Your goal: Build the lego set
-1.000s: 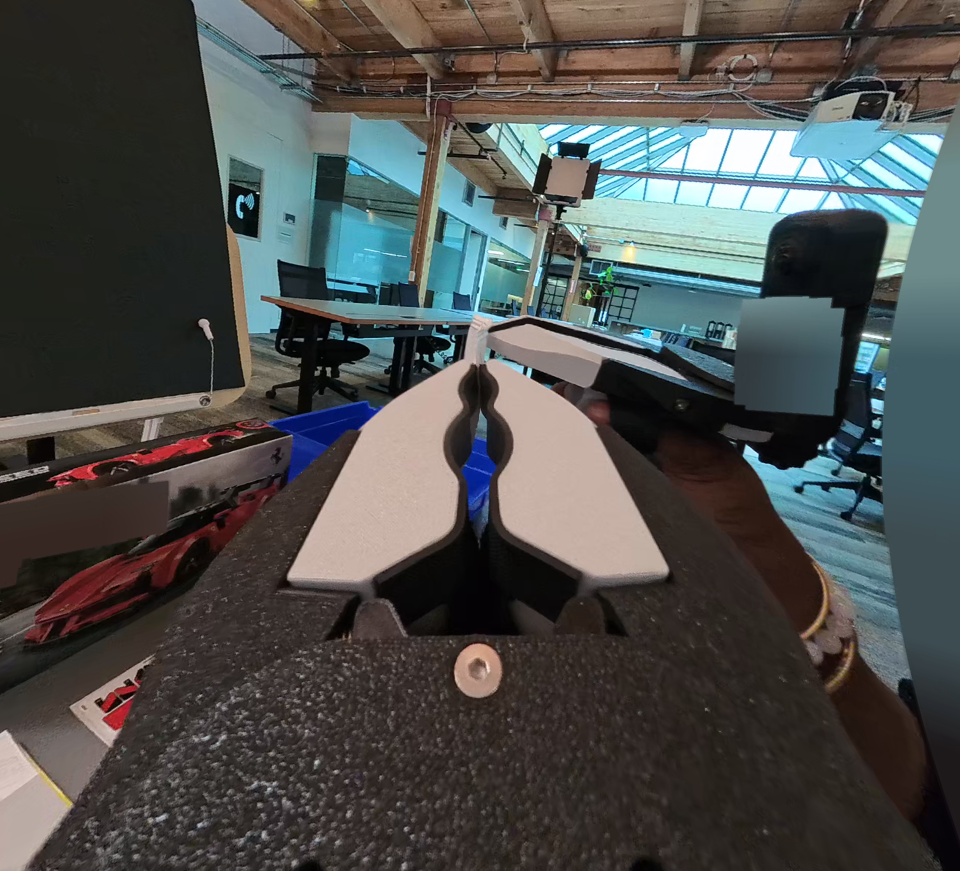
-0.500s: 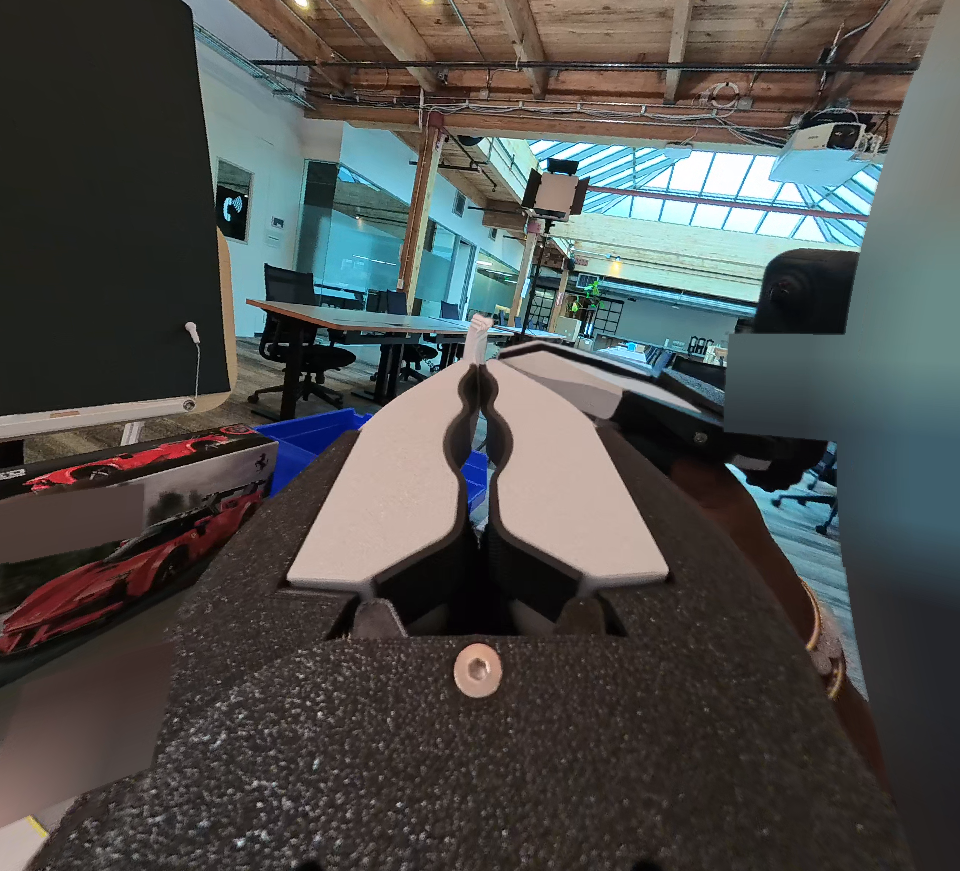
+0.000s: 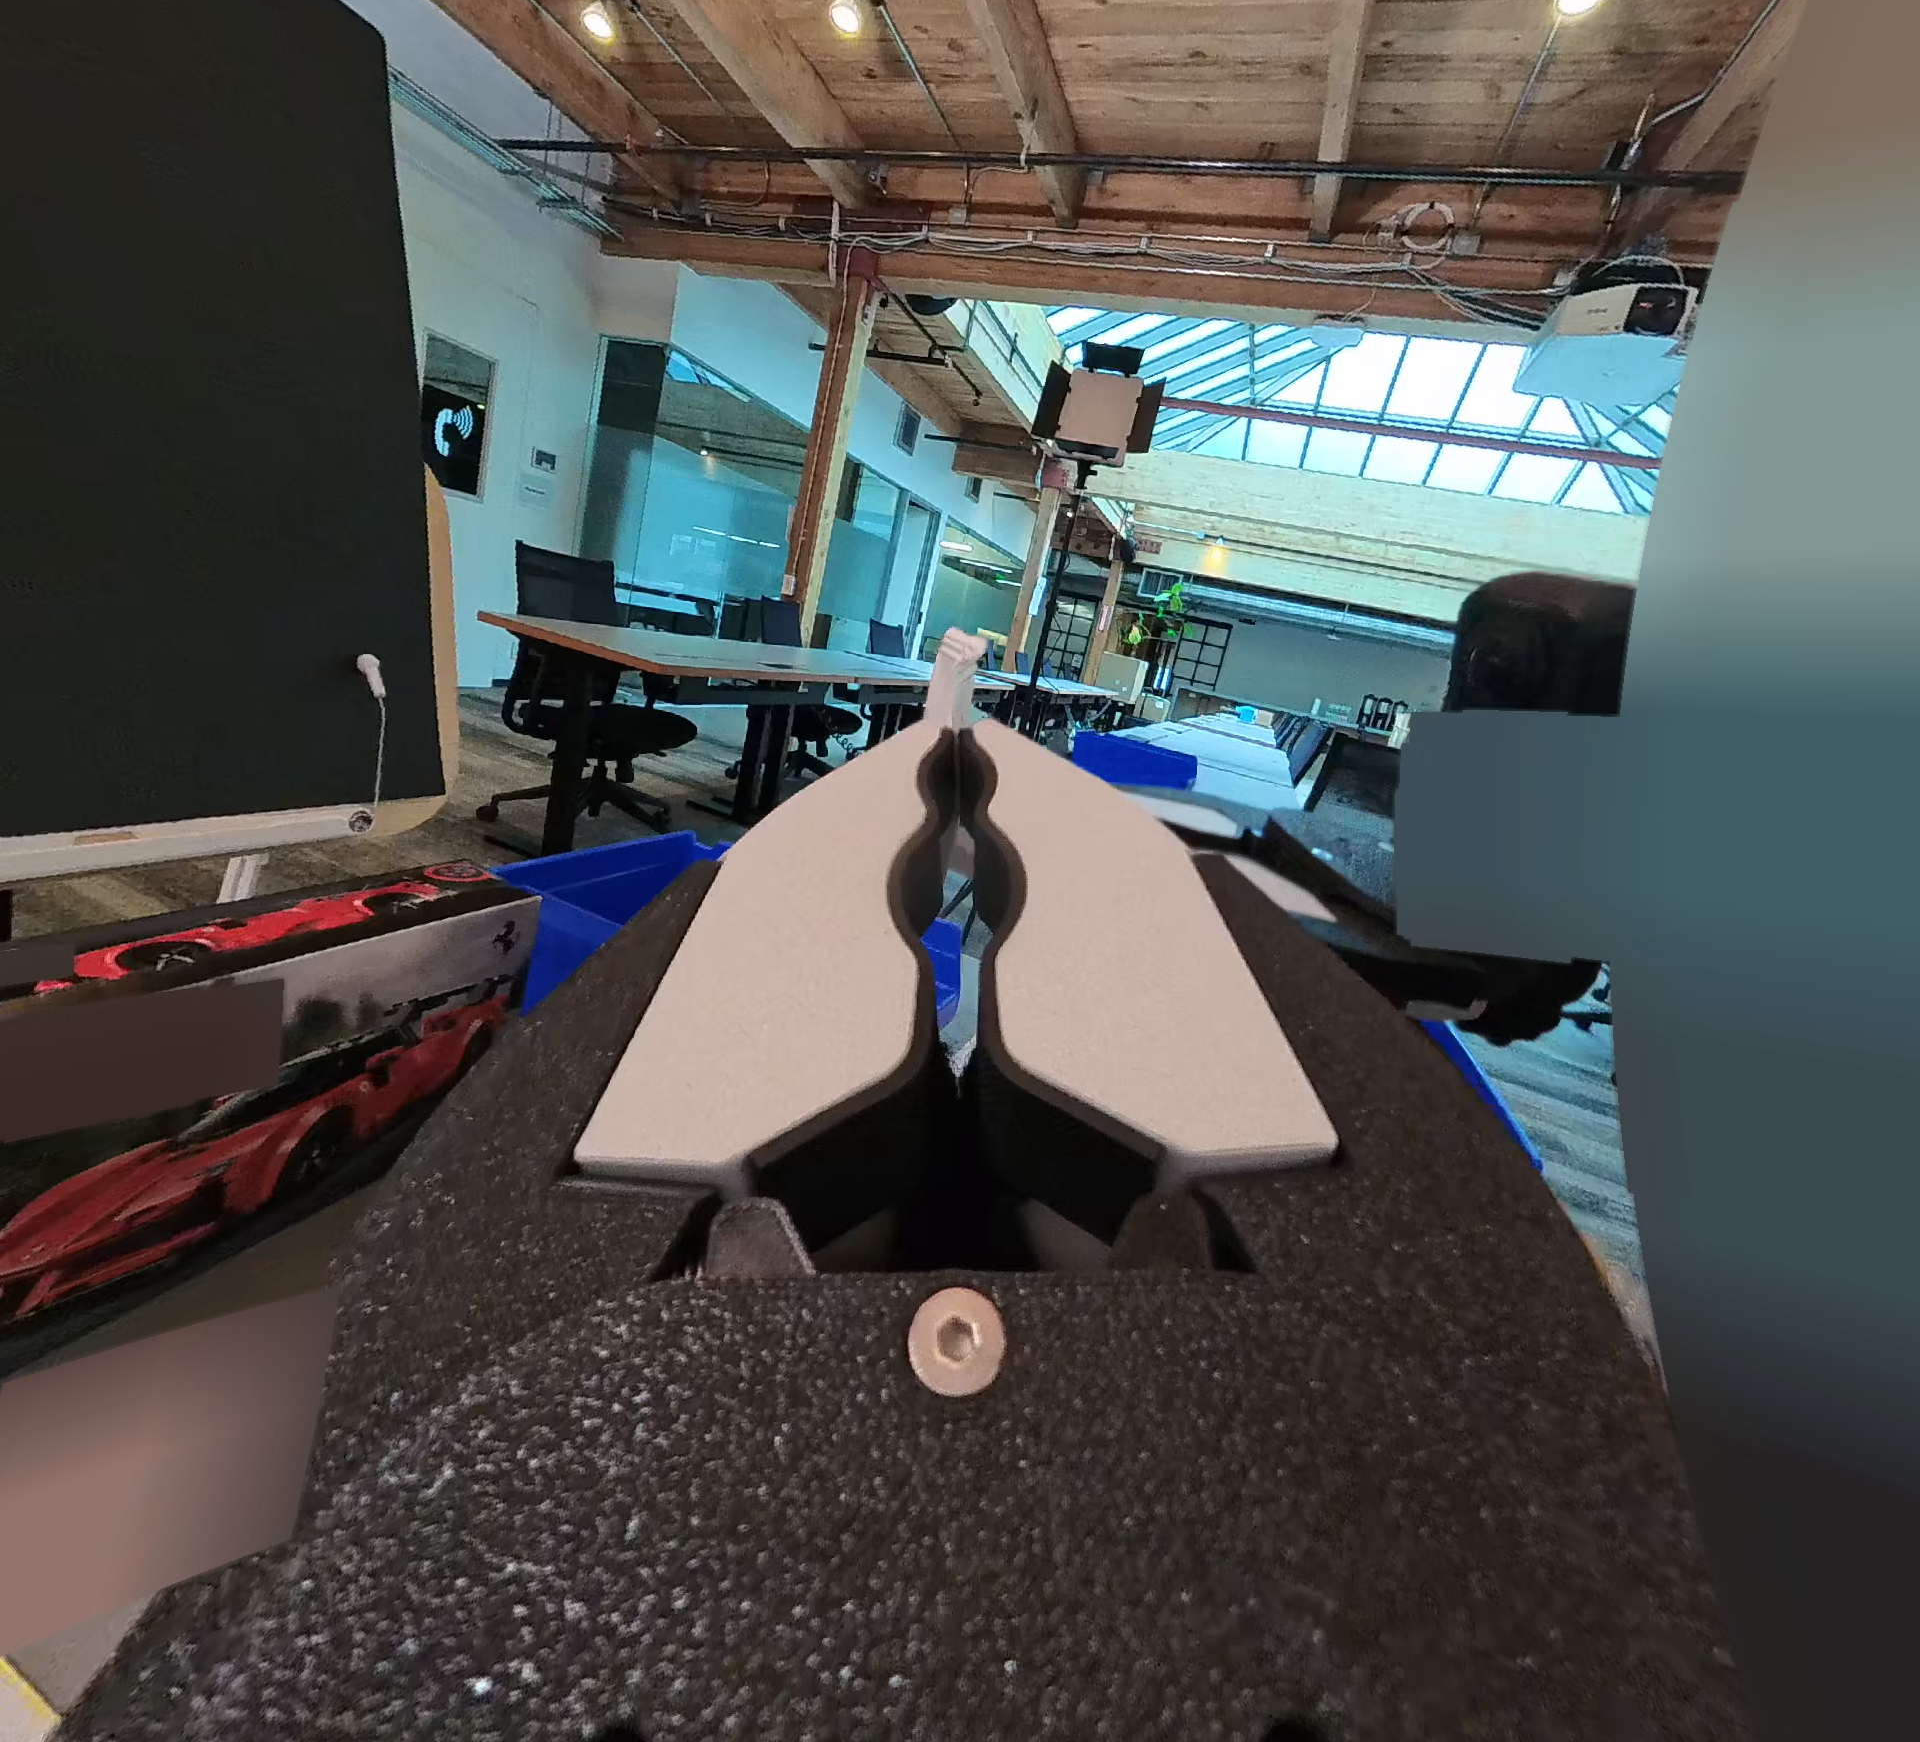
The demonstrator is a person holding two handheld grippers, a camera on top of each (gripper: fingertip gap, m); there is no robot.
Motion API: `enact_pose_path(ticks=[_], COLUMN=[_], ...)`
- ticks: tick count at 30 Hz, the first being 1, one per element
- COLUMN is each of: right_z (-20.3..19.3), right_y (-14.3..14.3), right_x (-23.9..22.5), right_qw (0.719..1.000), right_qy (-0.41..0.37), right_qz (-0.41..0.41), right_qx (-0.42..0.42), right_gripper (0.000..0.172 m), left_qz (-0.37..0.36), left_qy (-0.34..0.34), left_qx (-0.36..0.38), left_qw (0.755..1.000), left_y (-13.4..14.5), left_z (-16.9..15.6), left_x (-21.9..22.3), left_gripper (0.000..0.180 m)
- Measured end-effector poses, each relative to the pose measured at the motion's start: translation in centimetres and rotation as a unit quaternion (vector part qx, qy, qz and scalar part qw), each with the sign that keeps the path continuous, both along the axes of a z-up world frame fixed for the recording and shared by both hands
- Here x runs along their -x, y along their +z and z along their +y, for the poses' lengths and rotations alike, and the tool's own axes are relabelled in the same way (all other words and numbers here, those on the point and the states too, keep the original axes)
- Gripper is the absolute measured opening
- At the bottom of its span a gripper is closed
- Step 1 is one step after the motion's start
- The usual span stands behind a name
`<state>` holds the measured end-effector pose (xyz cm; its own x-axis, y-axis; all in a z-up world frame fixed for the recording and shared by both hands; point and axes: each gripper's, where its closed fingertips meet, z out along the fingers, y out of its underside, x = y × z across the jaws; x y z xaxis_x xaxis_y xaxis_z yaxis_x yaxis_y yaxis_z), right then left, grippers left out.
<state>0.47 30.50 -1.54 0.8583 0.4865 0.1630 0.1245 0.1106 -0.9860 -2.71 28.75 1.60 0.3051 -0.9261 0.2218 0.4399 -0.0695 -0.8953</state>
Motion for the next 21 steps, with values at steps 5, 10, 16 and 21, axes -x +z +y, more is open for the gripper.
enact_pose_path(ticks=[5, 10, 16, 21], right_z=[0.2, 0.5, -0.2, -2.5], right_y=[-1.8, -3.1, -2.7, -3.4], right_x=[0.2, 0.1, -0.1, 0.7], right_qw=[1.000, 0.999, 0.999, 0.994], right_qy=[0.001, -0.001, 0.016, 0.105], right_qz=[-0.008, -0.012, -0.003, -0.018], right_qx=[0.020, 0.034, 0.028, 0.039], right_gripper=[0.000, 0.000, 0.000, 0.038], left_qz=[-0.009, -0.010, 0.000, 0.030], left_qy=[-0.004, -0.006, -0.003, -0.008], left_qx=[0.002, 0.003, 0.005, 0.015], left_qw=[1.000, 1.000, 1.000, 0.999], left_y=[0.2, 0.1, -0.5, -2.2], left_z=[0.0, 0.0, 0.1, -0.1], left_x=[0.2, 0.2, 0.3, 1.0], left_gripper=[0.000, 0.000, 0.000, 0.000])
